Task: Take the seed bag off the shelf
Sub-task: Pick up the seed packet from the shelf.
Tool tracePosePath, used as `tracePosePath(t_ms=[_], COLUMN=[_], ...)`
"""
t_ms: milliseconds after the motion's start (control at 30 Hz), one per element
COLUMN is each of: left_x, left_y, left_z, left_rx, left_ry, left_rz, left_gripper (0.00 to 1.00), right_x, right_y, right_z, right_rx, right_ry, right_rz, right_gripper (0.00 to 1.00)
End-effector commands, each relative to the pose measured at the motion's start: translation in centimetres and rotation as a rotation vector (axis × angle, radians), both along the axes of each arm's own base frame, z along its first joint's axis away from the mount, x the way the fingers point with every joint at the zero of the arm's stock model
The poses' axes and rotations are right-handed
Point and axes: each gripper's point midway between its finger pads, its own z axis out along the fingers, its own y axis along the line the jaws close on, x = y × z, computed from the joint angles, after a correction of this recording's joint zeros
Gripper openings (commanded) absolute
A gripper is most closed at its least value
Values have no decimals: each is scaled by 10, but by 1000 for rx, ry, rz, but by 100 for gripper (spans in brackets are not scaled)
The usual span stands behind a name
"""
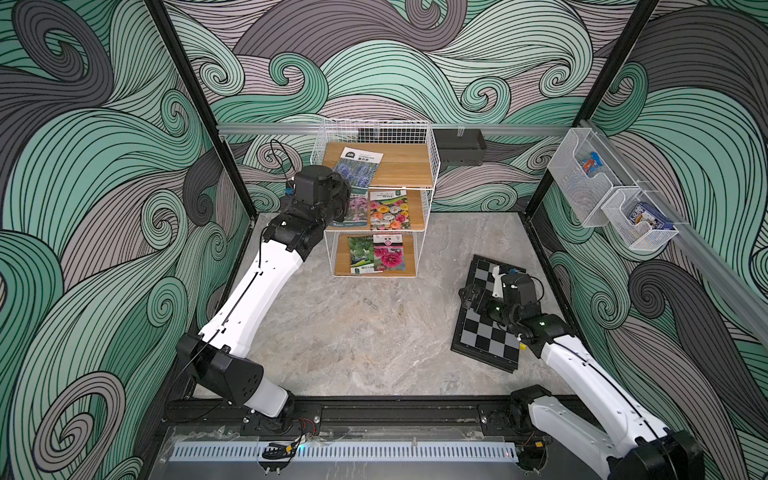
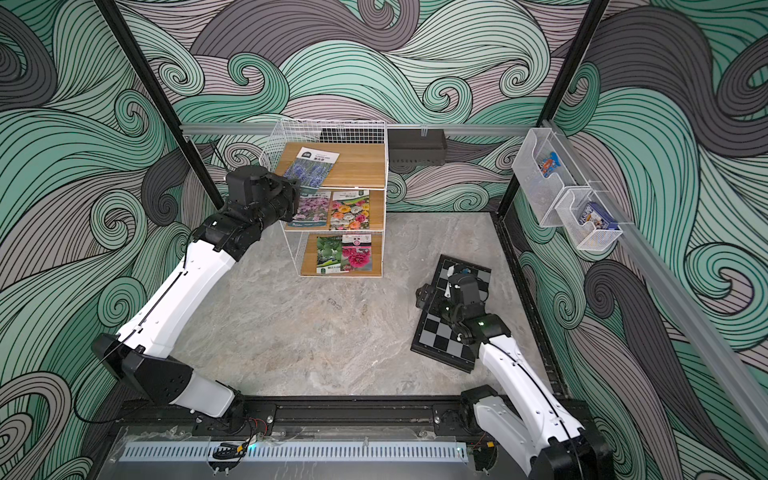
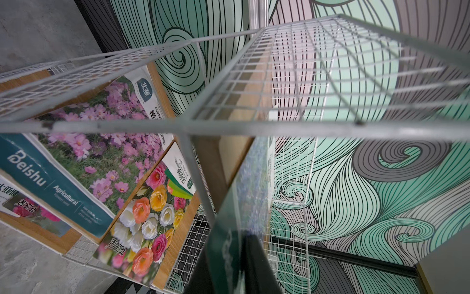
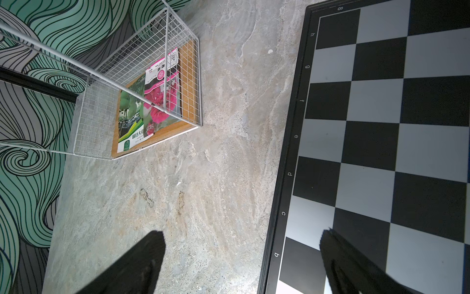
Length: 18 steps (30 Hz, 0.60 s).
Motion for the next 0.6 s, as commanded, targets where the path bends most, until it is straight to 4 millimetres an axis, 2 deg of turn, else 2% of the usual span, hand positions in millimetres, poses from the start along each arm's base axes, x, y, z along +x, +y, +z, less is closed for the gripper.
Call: tracePosePath(t_ms=[0, 300, 400, 567], left_x=[-5, -13, -15, -18], left_y=[1, 3, 3, 7], left_z=[31, 35, 36, 38], left_rx=[-13, -18, -26, -28], left_ry=[-73, -73, -79, -80], left_rz=[-16, -21, -27, -17], left_gripper=[16, 17, 21, 22], right_x=[-3, -2, -2, -3], right_y=[0, 0, 0, 1], right_z=[-6, -6, -7, -7], right_rx=[-1, -3, -4, -4], right_ry=[10, 13, 15, 15], right_rz=[-7, -8, -6, -6], right_gripper=[99, 99, 99, 99])
